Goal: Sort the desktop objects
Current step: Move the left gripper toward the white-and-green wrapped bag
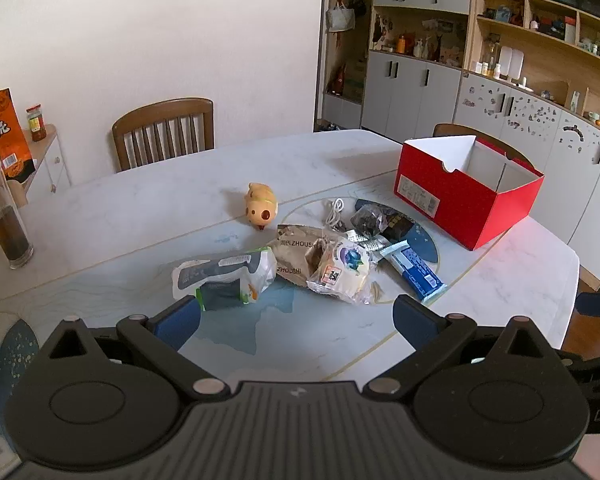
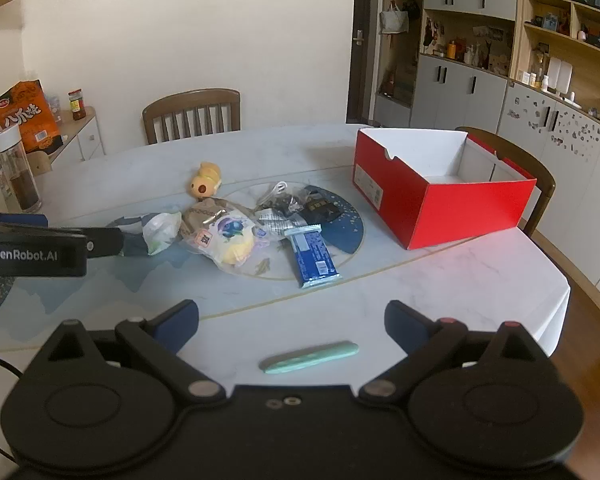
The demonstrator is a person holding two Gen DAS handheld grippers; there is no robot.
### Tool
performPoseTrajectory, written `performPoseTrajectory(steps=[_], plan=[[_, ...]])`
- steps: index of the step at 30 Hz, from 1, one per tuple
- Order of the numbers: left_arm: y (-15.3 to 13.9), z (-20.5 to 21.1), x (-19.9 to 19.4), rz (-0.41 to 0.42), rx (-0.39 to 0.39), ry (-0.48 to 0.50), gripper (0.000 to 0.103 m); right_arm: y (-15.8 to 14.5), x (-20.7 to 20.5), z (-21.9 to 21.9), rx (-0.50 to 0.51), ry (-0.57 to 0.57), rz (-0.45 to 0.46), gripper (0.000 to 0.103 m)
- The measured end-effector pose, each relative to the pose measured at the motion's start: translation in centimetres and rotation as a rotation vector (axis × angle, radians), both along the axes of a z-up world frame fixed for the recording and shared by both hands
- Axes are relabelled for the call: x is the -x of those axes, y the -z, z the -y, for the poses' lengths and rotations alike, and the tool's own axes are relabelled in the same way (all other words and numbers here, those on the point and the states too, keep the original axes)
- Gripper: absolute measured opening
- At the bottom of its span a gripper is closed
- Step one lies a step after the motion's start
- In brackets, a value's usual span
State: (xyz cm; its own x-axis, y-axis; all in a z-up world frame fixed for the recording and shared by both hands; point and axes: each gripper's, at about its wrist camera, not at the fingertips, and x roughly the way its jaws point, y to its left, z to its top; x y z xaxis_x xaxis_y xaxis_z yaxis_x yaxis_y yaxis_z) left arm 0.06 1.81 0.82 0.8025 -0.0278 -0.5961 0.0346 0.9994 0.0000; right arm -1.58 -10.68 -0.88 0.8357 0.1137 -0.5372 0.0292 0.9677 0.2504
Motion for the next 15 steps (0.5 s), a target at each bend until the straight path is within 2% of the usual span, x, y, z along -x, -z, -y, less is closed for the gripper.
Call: performPoseTrajectory(steps=[9,15], plan=[[-0.2,-0.2,-0.2,0.018,-0.018,-0.007,0.103,0.3,0.1,-0.3,0.014,-0.019,-0.006,0.100],[0.2,-0.9,-1.0,0.023,-0.029,-0.030,0.103,1.7,-0.2,-0.3,0.025,-0.021,-0.031,0.100]])
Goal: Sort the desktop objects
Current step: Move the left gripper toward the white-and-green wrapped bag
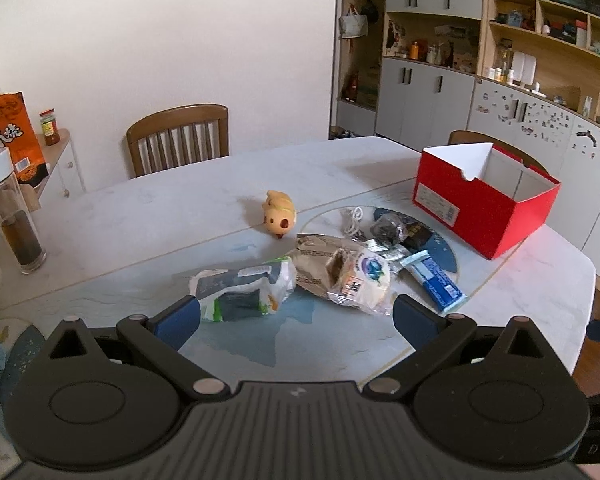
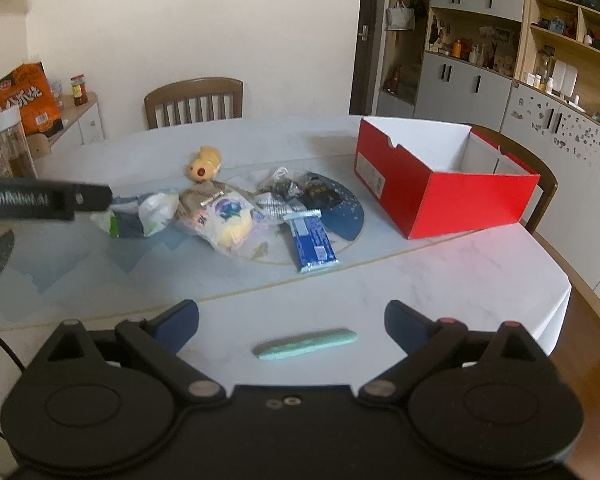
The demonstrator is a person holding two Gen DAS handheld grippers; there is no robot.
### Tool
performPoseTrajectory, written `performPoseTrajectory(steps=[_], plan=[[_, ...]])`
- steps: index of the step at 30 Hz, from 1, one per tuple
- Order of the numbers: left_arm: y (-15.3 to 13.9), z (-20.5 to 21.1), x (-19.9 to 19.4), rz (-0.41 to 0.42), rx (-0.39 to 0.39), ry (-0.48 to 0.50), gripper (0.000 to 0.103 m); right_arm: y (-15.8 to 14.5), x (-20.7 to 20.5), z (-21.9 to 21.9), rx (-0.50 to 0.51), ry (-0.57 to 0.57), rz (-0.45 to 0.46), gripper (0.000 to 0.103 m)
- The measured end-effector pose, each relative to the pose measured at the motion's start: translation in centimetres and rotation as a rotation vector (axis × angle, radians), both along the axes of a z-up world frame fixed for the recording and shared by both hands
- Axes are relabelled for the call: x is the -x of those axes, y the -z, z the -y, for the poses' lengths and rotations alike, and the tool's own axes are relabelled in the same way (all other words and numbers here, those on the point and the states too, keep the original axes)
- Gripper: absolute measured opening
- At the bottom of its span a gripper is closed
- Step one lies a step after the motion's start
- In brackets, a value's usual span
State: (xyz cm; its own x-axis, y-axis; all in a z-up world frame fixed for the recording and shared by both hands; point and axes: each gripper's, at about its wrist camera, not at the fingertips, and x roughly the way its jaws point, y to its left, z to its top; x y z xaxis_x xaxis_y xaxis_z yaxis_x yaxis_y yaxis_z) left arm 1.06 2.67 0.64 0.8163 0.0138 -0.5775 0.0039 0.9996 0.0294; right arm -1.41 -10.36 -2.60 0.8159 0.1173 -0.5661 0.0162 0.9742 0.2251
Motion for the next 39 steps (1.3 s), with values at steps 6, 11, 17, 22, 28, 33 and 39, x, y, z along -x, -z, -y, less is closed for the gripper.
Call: performPoseTrajectory(steps=[6,11,17,22,28,33,39], plan=[[1.0,-0.4,-0.9,-0.005,-0.029,-0.015,0.103,2.7,-1.2,0.0,0.011,-0.022,-0.019,0.100],[2.0,-0.7,-1.8,-0.017,-0.050,-0.034,0.103,5.1,-2.6,-0.2,0.016,-0.085,-0.029,0.101],[3.0,-0.6,-2.9,-0.047,-0.073,-0.059,0.103,8.0,-4.5,0.0,0.027,-0.126,-0.071,0.101],[3.4,-0.1,-3.8,-0.066,-0.092,-0.067,0.103,9.6,-5.4,0.7,0.008,-0.152,-0.088,0.101],[3.8,0.4,-4.3,-0.085,-0.104,-0.076,0.103,10.2,-5.9,1.3,-0.031,-0.173,-0.082,0.103],[3.8,0.7,-4.4,-0.091,-0.114,-0.079,0.103,10.2,-6.4,1.3,-0.035,-0.185,-0.080,0.103],[3.9,0.8,-4.4,-0.099,-0.128,-0.076,0.103,10.0,-7.1,0.8,-0.036,-0.177,-0.082,0.103]])
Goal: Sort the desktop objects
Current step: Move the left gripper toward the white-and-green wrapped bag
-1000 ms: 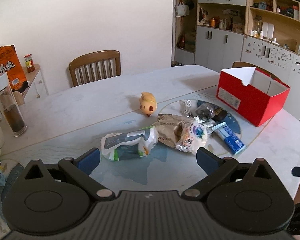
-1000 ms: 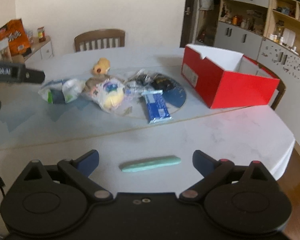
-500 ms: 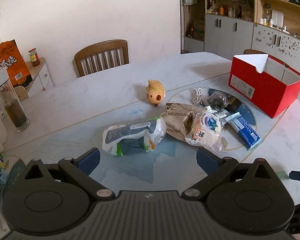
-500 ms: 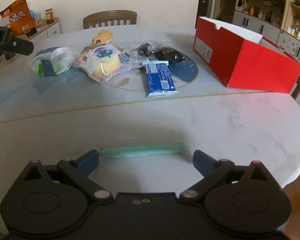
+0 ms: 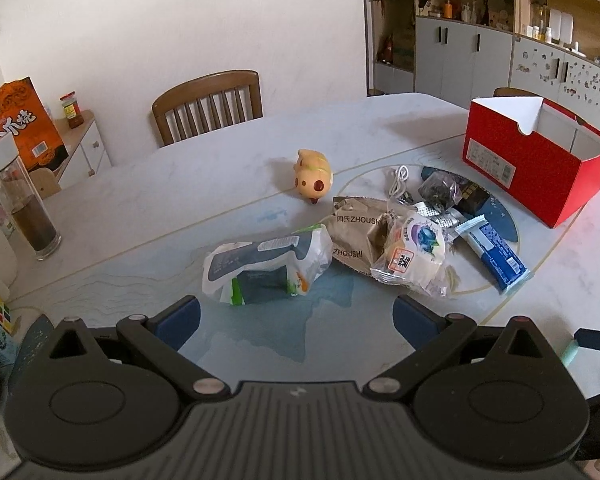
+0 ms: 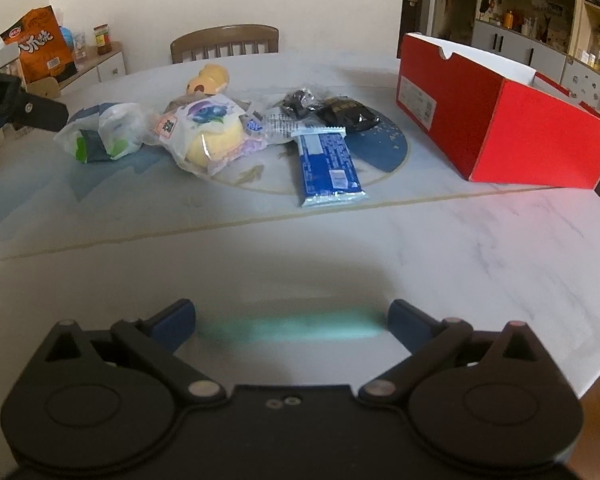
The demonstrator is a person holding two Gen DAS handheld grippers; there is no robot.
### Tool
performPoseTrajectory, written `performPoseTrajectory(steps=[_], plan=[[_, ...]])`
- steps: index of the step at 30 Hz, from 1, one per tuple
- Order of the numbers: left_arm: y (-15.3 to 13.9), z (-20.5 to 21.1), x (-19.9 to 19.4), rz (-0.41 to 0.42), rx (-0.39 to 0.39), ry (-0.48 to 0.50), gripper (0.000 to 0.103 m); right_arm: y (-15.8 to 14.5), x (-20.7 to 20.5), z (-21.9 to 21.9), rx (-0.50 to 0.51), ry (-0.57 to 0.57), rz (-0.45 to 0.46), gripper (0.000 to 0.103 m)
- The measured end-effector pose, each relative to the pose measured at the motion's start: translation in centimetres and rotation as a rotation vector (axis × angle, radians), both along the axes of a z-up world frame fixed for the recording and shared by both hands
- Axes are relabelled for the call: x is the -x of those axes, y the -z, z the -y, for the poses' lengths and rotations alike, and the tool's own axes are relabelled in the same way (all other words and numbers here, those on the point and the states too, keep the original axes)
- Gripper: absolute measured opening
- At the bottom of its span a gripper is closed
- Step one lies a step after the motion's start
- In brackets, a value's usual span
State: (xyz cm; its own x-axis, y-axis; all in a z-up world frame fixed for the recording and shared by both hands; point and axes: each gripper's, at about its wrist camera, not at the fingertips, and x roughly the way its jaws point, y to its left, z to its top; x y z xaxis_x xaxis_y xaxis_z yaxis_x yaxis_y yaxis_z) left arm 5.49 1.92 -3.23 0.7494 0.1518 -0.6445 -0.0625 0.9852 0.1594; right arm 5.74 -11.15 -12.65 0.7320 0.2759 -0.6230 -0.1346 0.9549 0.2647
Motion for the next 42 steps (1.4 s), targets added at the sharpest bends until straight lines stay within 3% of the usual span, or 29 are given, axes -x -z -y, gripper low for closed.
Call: performPoseTrajectory(steps=[28,33,42], plan=[[0.2,-0.2,-0.4,0.008,-0.015,0.017,0.103,0.3,0.6,0.5,-0.006,-0.051,0.027,0.103],[0.2,-0.3,-0.6,0.013,-0.021,0.014,0.103,0.0,0.5,0.7,-0.003,-0.075,0.026,0.098],[-0.1,-0.4,-1.8,0.065,-0.057,0.001,0.103,-0.2,0.1,0.7,0.002,-0.098,0.000,0.097]])
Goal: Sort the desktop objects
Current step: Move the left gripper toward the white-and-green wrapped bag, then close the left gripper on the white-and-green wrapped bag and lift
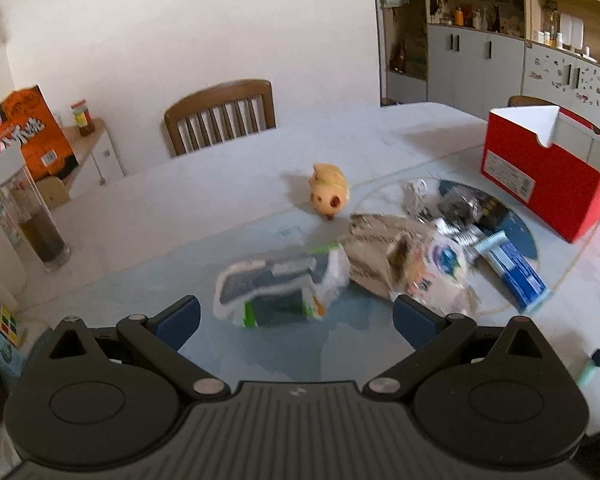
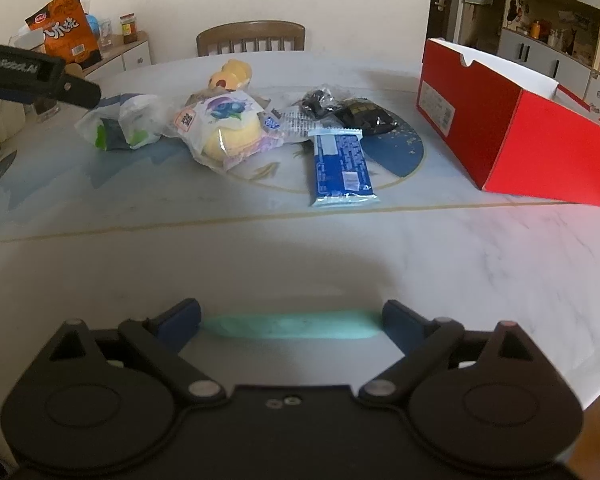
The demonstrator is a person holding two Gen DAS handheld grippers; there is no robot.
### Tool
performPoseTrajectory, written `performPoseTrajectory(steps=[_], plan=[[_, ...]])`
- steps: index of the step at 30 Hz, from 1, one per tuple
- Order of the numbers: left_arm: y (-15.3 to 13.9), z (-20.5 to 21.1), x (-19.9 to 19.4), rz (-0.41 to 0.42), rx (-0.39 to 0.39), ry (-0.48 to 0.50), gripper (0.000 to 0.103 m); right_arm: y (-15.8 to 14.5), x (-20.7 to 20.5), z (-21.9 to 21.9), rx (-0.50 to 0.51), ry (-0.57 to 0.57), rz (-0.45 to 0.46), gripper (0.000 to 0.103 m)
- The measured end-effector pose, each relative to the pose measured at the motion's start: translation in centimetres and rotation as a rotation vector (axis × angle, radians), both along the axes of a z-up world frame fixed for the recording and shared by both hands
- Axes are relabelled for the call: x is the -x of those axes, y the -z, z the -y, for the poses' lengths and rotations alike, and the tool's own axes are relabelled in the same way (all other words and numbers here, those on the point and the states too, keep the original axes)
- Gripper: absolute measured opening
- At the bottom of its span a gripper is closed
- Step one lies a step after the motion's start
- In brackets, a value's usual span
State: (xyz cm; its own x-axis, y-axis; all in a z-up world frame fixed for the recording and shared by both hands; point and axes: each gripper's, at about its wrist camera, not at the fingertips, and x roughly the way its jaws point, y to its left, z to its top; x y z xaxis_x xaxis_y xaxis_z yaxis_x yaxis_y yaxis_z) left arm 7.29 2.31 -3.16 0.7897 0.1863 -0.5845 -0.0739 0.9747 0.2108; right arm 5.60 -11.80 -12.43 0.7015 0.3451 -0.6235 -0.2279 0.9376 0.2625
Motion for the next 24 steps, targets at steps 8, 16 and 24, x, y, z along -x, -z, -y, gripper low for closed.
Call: performPoseTrajectory(steps=[8,16,24], plan=[[0.7,-1.3,-2.3,0.011,-0.045,0.028,0.103,-0.8,-0.7,1.1,-0.007,0.006,-0.004,0.097],[1.4,-2.1,-4.5,0.007,-0.041,0.004,0.103,-1.6,-1.3,2.1,-0.013,0.012,-0.005,0.097],[2.4,-0.6,-5.7,0.019,-0.126,0.100,0.103,-2.0,-2.0,2.8,-0.009,0.007,-0.011,0.097]])
